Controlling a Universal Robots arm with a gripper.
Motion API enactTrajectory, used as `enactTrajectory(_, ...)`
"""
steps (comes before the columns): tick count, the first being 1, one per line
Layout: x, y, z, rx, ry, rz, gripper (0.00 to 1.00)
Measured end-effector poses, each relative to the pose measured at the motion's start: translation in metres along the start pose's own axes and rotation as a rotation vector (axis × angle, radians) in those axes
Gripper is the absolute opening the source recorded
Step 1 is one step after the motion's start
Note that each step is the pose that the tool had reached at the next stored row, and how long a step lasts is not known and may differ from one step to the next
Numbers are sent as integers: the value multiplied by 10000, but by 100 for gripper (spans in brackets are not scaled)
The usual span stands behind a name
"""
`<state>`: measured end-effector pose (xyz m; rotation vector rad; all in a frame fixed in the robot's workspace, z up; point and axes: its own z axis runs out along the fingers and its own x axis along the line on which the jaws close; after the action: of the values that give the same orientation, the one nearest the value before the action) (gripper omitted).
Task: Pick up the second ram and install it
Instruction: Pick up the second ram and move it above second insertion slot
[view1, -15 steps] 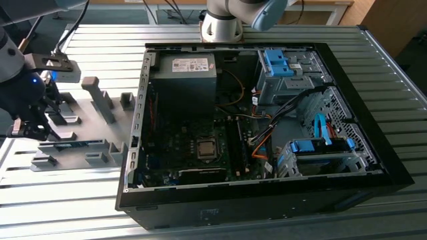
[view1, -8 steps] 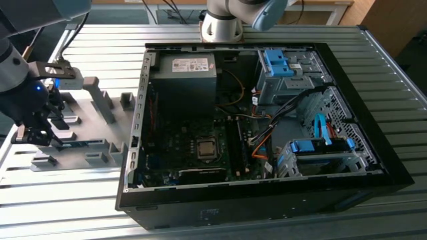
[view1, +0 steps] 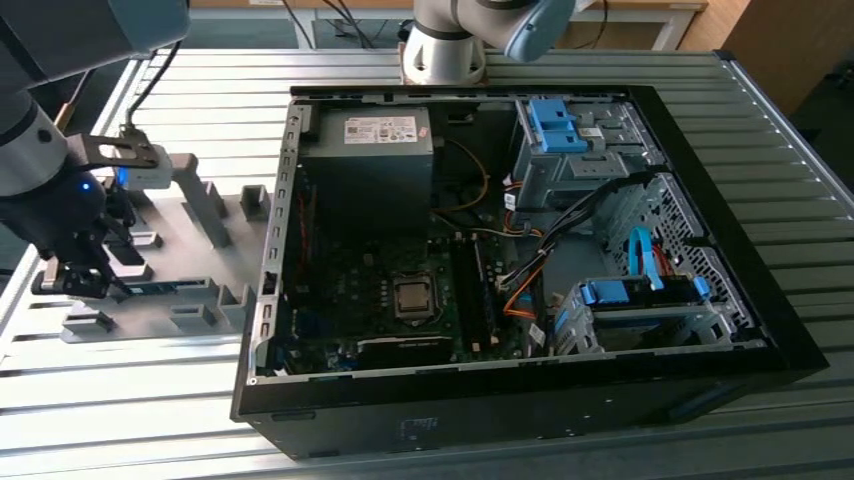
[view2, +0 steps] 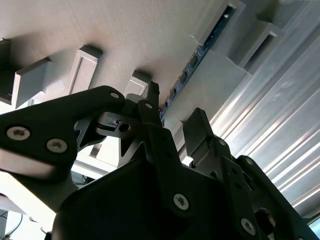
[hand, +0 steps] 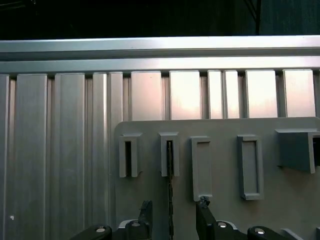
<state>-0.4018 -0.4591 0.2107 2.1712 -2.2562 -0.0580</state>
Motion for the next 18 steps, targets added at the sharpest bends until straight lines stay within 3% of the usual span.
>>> enactTrajectory(6, 11, -3, 84, 0, 0, 4, 45)
enactTrajectory(8, 13, -4, 106, 0, 0, 4, 33)
enactTrajectory(18, 15, -7, 176, 49, -1, 2, 33)
